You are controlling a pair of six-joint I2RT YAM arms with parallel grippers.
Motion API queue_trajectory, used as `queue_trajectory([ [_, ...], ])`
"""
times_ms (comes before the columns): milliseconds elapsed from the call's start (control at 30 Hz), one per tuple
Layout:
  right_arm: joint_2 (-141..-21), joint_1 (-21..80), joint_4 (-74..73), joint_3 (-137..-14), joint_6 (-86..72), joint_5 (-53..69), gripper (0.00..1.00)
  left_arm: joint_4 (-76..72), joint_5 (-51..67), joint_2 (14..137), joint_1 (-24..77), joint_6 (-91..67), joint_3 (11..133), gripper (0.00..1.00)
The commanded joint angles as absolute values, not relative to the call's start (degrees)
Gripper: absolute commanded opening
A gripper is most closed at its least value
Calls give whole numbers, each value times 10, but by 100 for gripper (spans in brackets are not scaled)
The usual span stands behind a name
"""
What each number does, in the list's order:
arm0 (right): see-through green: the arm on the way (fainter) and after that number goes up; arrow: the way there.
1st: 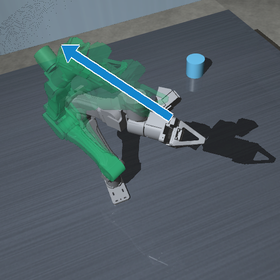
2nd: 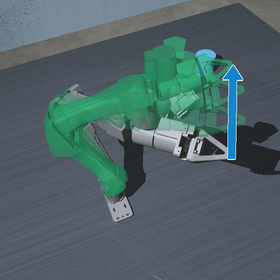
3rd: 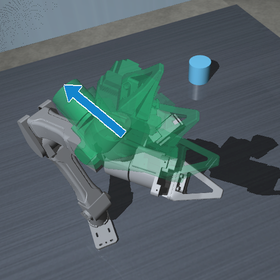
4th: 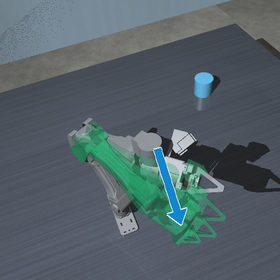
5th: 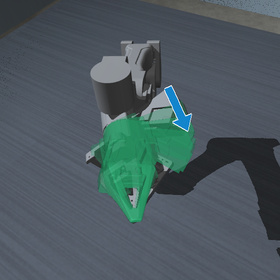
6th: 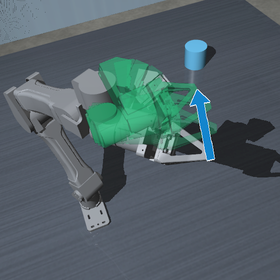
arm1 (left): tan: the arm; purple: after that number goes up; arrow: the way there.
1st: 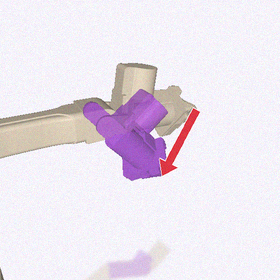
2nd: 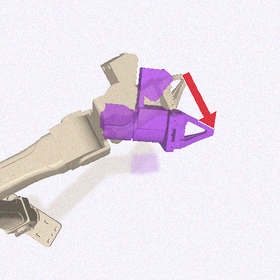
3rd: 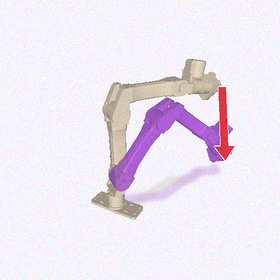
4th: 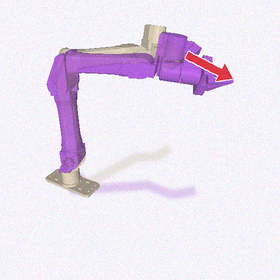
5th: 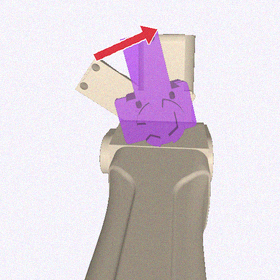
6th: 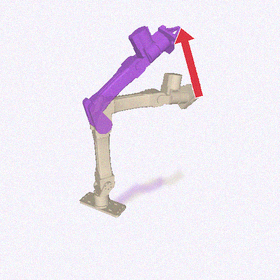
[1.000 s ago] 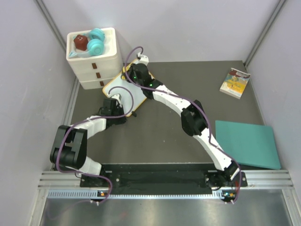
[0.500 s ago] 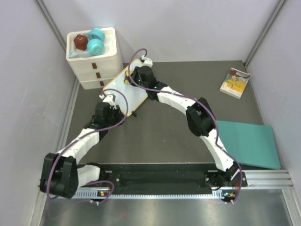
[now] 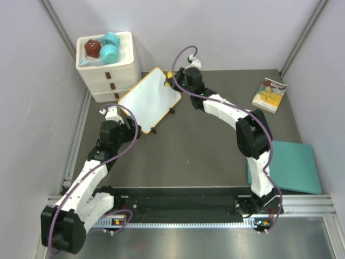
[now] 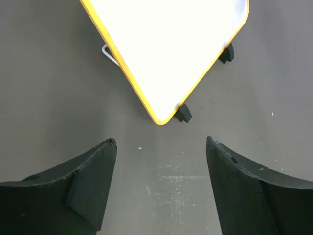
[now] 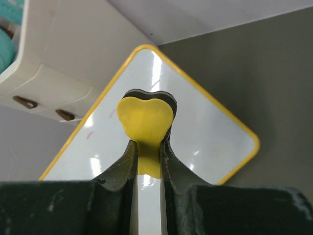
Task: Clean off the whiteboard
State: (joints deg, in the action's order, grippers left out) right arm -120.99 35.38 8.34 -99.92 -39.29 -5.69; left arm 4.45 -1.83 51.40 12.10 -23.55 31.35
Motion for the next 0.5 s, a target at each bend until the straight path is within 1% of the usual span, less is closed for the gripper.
queue_trajectory([
  [0, -1151, 311, 107, -949, -395, -34, 0, 16, -37, 510, 115, -263, 304, 81],
  [133, -1133, 288, 82, -927, -381, -22, 0, 5, -4, 510, 74, -273, 297, 86],
  [200, -1129, 277, 50, -930, -364, -6, 0, 6, 32, 508, 53, -278, 294, 88],
  [267, -1125, 272, 13, -929, -341, -4, 0, 8, 80, 509, 13, -279, 294, 90],
  [300, -1123, 271, 4, -926, -334, -3, 0, 9, 95, 514, -22, -279, 295, 91],
  [333, -1121, 266, 2, -925, -320, -2, 2, 8, 129, 518, -39, -280, 296, 91],
  [400, -1118, 262, 2, -912, -311, -3, 2, 5, 157, 527, -80, -288, 295, 91],
  [467, -1120, 255, 2, -913, -308, 27, 2, -35, 199, 538, -101, -300, 290, 90],
])
